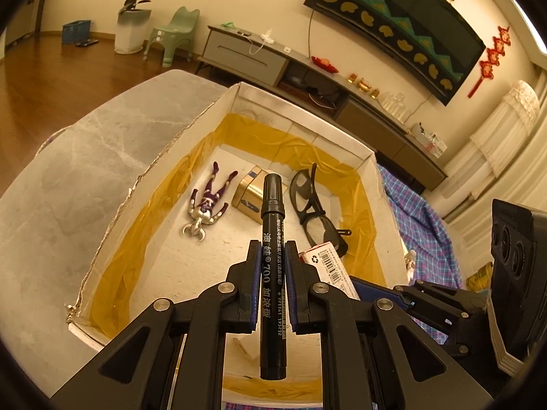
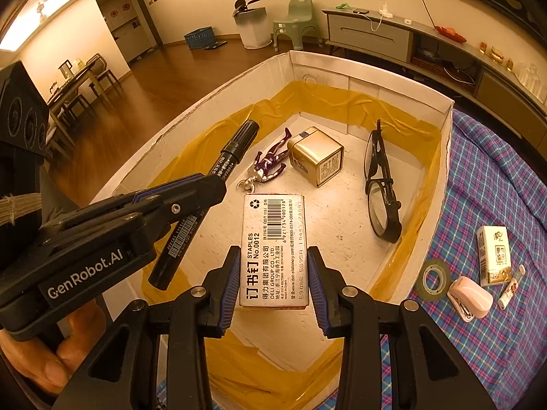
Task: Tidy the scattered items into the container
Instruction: 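Open the left tool to drop the marker while the right tool drops the staples box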
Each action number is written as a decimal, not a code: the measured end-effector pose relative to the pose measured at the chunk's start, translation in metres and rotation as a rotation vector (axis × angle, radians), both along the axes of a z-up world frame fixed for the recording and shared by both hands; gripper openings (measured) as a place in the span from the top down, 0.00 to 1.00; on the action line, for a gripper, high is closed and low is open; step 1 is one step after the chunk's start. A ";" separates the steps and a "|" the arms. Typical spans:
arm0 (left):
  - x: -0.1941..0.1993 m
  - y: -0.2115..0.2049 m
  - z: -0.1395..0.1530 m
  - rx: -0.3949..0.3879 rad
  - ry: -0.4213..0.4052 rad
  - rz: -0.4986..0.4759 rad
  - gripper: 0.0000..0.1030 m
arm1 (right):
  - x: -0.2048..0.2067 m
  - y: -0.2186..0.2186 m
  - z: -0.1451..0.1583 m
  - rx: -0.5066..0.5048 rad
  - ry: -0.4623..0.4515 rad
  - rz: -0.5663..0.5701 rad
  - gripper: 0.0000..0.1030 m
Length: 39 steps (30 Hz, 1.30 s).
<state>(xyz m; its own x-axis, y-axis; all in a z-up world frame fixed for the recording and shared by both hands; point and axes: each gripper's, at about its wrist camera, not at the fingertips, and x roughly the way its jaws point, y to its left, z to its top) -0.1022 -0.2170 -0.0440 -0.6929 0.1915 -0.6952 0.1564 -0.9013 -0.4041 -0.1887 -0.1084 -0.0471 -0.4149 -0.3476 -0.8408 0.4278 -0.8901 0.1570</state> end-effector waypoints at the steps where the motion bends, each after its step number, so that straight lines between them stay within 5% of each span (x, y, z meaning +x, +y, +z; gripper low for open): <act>1: 0.000 0.000 0.000 0.001 -0.002 0.005 0.87 | 0.000 0.000 0.000 0.003 0.001 0.002 0.62; 6: -0.002 -0.006 -0.002 0.034 -0.022 0.039 0.86 | 0.000 0.002 0.000 -0.002 0.001 0.000 0.61; 10: -0.001 -0.011 -0.001 0.055 -0.033 0.059 0.72 | 0.004 0.005 0.002 -0.012 0.001 0.000 0.61; 21: 0.007 -0.012 0.012 0.063 -0.023 0.078 0.68 | 0.019 0.010 0.018 -0.029 0.026 0.005 0.61; 29: 0.013 -0.014 0.019 0.089 -0.014 0.082 0.64 | 0.026 0.018 0.023 -0.029 0.038 -0.015 0.50; 39: 0.024 0.012 0.042 0.094 0.080 -0.005 0.64 | 0.051 0.047 0.029 -0.150 0.073 -0.063 0.50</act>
<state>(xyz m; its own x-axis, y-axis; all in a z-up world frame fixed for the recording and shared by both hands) -0.0784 -0.2048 -0.0021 -0.7441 0.2574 -0.6164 0.1154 -0.8593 -0.4982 -0.1381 -0.0617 -0.0177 -0.4982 -0.4385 -0.7480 0.3870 -0.8845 0.2607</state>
